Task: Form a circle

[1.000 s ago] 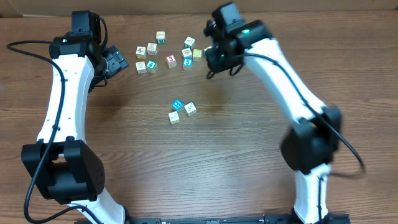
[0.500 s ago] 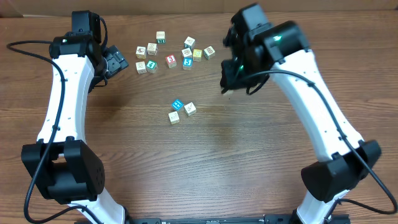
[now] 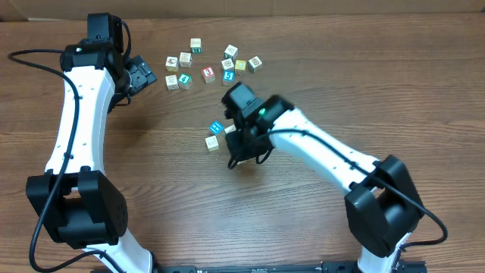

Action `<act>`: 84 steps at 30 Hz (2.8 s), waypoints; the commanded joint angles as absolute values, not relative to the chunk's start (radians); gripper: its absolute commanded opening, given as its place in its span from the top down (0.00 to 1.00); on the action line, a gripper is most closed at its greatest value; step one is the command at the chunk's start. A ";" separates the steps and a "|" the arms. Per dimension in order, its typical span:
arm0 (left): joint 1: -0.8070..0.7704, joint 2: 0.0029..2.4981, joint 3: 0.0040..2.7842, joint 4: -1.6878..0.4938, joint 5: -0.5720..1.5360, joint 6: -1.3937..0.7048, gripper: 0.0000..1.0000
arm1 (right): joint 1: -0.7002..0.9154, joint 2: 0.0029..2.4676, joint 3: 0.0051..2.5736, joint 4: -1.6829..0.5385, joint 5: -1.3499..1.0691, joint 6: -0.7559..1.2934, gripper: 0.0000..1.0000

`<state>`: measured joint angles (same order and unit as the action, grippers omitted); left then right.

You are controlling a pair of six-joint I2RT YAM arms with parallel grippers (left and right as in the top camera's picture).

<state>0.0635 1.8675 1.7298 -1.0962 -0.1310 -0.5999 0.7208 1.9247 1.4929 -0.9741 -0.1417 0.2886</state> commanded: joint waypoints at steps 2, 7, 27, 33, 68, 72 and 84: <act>0.064 1.848 1.744 -1.096 -0.131 -0.599 0.00 | 0.760 1.923 1.409 -0.855 -0.042 0.372 0.80; 0.064 1.848 1.744 -1.096 -0.131 -0.599 0.01 | 0.779 1.924 1.343 -0.720 0.002 0.412 0.80; 0.064 1.848 1.744 -1.096 -0.131 -0.599 0.00 | 0.780 1.925 1.222 -0.483 0.025 0.426 0.70; 0.064 1.848 1.744 -1.096 -0.130 -0.599 0.00 | 0.780 1.925 1.222 -0.472 0.025 0.427 0.61; 0.064 1.848 1.744 -1.096 -0.130 -0.599 0.00 | 0.774 1.813 1.167 -0.606 0.021 0.536 0.96; 0.064 1.848 1.744 -1.096 -0.130 -0.599 0.01 | 0.775 1.813 1.129 -0.559 0.012 0.579 0.96; 0.064 1.848 1.744 -1.096 -0.131 -0.599 0.00 | 0.775 1.844 1.094 -0.448 -0.001 0.580 0.96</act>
<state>0.0635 1.8675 1.7298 -1.0962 -0.1314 -0.5999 0.7784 1.8252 1.1027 -0.4614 0.0036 0.5732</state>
